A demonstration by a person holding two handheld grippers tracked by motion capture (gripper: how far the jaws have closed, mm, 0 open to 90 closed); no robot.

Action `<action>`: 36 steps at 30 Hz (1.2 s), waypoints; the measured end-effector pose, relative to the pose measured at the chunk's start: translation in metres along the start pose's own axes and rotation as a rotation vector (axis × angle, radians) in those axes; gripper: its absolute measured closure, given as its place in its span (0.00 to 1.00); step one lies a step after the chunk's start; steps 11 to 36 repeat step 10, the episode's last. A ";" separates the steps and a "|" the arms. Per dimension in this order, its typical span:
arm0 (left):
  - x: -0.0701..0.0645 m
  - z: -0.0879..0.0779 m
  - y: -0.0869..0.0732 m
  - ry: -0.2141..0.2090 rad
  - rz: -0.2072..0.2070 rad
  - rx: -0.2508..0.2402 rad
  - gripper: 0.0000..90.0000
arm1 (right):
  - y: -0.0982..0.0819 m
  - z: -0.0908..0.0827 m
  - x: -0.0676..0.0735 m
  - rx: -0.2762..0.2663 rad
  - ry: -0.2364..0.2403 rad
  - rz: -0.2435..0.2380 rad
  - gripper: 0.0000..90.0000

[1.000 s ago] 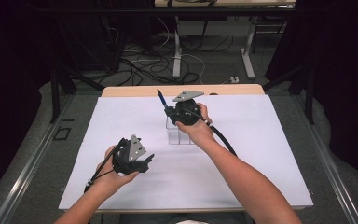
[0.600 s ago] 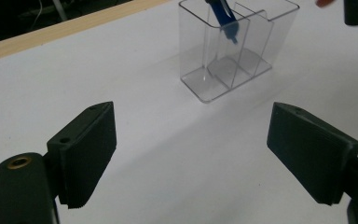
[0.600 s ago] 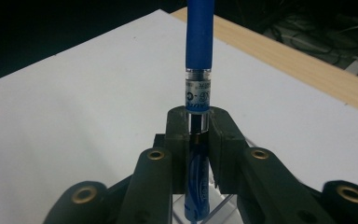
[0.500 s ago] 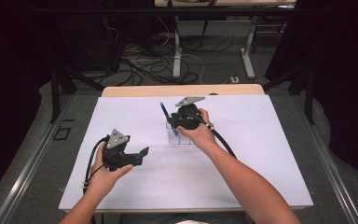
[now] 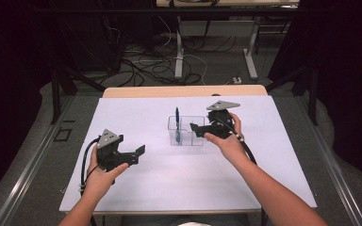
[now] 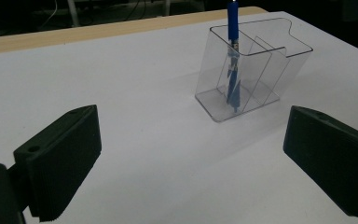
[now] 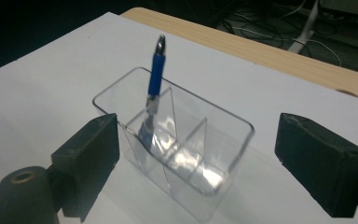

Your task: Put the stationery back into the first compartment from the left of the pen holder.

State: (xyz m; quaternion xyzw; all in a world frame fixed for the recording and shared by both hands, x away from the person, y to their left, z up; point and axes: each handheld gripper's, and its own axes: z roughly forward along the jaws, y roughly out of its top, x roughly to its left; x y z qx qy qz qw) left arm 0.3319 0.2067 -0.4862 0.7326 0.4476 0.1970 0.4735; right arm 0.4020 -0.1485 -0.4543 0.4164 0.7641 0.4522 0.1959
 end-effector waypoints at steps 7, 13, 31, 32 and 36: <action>0.004 0.000 -0.001 0.007 -0.015 -0.001 0.01 | -0.029 -0.035 -0.009 0.009 -0.040 0.037 0.00; 0.006 0.000 -0.003 0.010 -0.015 0.004 0.01 | -0.044 -0.047 -0.015 0.016 -0.070 0.053 0.00; 0.006 0.000 -0.003 0.010 -0.015 0.004 0.01 | -0.044 -0.047 -0.015 0.016 -0.070 0.053 0.00; 0.006 0.000 -0.003 0.010 -0.015 0.004 0.01 | -0.044 -0.047 -0.015 0.016 -0.070 0.053 0.00; 0.006 0.000 -0.003 0.010 -0.015 0.004 0.01 | -0.044 -0.047 -0.015 0.016 -0.070 0.053 0.00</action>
